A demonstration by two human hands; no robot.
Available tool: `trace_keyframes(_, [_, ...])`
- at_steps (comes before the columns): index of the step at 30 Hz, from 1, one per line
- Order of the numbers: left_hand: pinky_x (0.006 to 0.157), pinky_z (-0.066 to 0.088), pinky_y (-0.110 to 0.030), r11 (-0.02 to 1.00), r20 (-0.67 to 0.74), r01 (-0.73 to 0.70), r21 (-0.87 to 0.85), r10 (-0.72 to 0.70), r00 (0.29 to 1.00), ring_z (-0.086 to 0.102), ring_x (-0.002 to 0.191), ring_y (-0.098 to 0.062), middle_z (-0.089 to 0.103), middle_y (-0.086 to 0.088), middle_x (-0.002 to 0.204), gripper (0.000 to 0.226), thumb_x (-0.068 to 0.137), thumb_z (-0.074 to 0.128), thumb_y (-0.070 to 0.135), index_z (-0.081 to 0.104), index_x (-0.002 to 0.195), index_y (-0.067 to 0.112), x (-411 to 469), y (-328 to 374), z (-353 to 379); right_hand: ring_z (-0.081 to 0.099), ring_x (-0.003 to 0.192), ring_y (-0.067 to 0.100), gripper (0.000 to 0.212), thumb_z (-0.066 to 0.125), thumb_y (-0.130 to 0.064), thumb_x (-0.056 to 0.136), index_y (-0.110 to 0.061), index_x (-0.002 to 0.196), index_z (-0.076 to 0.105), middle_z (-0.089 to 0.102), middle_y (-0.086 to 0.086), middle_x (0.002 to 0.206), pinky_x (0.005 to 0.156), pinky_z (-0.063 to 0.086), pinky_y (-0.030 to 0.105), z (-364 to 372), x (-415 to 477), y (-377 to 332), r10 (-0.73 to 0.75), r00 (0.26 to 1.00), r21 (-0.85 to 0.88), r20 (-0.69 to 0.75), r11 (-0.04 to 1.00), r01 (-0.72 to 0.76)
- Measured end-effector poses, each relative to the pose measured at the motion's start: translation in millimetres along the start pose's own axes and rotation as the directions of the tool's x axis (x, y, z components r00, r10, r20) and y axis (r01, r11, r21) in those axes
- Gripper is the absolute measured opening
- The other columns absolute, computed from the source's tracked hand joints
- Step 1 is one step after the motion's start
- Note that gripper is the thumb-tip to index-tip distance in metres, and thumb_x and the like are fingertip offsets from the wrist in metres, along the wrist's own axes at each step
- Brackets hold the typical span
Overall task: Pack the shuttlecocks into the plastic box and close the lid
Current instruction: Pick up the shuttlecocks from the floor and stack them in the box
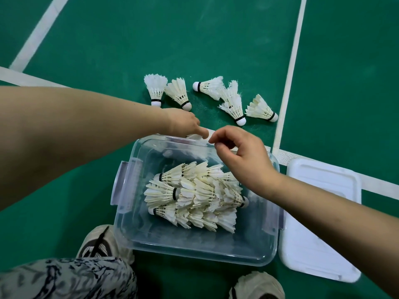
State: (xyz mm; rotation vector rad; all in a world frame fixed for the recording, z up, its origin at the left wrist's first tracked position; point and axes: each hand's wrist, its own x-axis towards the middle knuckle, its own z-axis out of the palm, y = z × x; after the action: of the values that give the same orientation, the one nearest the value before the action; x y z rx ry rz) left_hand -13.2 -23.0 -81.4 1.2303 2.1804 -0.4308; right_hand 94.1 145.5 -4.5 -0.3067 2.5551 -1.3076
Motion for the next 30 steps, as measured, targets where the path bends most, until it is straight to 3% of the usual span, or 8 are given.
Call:
trace_keyframes(3, [0.073, 0.048, -0.043, 0.991, -0.037, 0.036, -0.125, -0.041, 0.998, 0.052, 0.090, -0.029, 0.058, -0.011, 0.093, 0.034, 0.089, 0.047, 0.019, 0.039, 0.120, 0.028, -0.1, -8.4, 7.4, 0.052, 0.073, 0.007, 0.018, 0.054, -0.006, 0.083, -0.019, 0.086, 0.064, 0.059, -0.007, 0.082, 0.070, 0.042, 0.019, -1.1, -1.3, 2.2, -0.004, 1.000, 0.009, -0.003, 1.000, 0.004])
trace_keyframes(7, [0.070, 0.047, -0.040, 0.952, -0.022, 0.087, -0.295, -0.098, 0.995, 0.052, 0.082, -0.029, 0.057, -0.009, 0.083, 0.019, 0.083, 0.053, 0.024, 0.035, 0.089, 0.027, 0.1, -14.0, 10.8, 0.052, 0.073, 0.006, 0.017, 0.054, -0.005, 0.083, -0.018, 0.087, 0.065, 0.061, -0.005, 0.084, 0.071, 0.043, 0.021, -1.9, -1.9, 2.8, -0.006, 1.000, 0.011, -0.003, 1.000, 0.006])
trace_keyframes(12, [0.060, 0.033, -0.033, 0.944, -0.034, 0.108, -0.313, -0.124, 0.992, 0.048, 0.075, -0.028, 0.049, -0.008, 0.077, 0.019, 0.084, 0.056, 0.021, 0.045, 0.097, 0.013, -0.2, -14.6, 13.1, 0.053, 0.075, 0.007, 0.018, 0.054, -0.006, 0.083, -0.019, 0.087, 0.065, 0.062, -0.004, 0.086, 0.072, 0.044, 0.022, -2.8, -3.1, 2.1, 0.002, 1.000, 0.009, 0.003, 1.000, -0.002])
trace_keyframes(19, [0.069, 0.037, -0.038, 0.959, -0.047, 0.051, -0.278, -0.066, 0.997, 0.042, 0.082, -0.025, 0.053, -0.013, 0.088, 0.024, 0.085, 0.054, 0.013, 0.044, 0.106, 0.008, -5.5, -15.8, 12.2, 0.052, 0.074, 0.007, 0.017, 0.053, -0.006, 0.084, -0.019, 0.087, 0.064, 0.060, -0.007, 0.083, 0.072, 0.043, 0.023, -3.3, -5.2, 0.5, 0.015, 1.000, -0.002, 0.006, 1.000, -0.015])
trace_keyframes(22, [0.064, 0.036, -0.037, 0.940, -0.051, 0.087, -0.330, -0.110, 0.993, 0.043, 0.077, -0.026, 0.049, -0.012, 0.080, 0.018, 0.082, 0.055, 0.012, 0.042, 0.095, 0.009, -7.7, -16.7, 13.0, 0.053, 0.074, 0.006, 0.017, 0.053, -0.006, 0.084, -0.020, 0.087, 0.064, 0.058, -0.012, 0.081, 0.073, 0.044, 0.023, -3.2, -6.3, 0.4, 0.013, 1.000, -0.008, 0.004, 1.000, -0.012])
trace_keyframes(30, [0.061, 0.038, -0.036, 0.857, -0.116, 0.173, -0.485, -0.259, 0.959, 0.050, 0.074, -0.031, 0.054, -0.015, 0.081, 0.030, 0.081, 0.065, 0.022, 0.044, 0.094, 0.005, -20.8, -22.7, 11.2, 0.052, 0.076, 0.007, 0.017, 0.054, -0.006, 0.084, -0.019, 0.087, 0.064, 0.061, -0.005, 0.084, 0.073, 0.044, 0.024, -4.5, -10.2, -1.2, 0.023, 1.000, -0.007, 0.001, 1.000, -0.023])
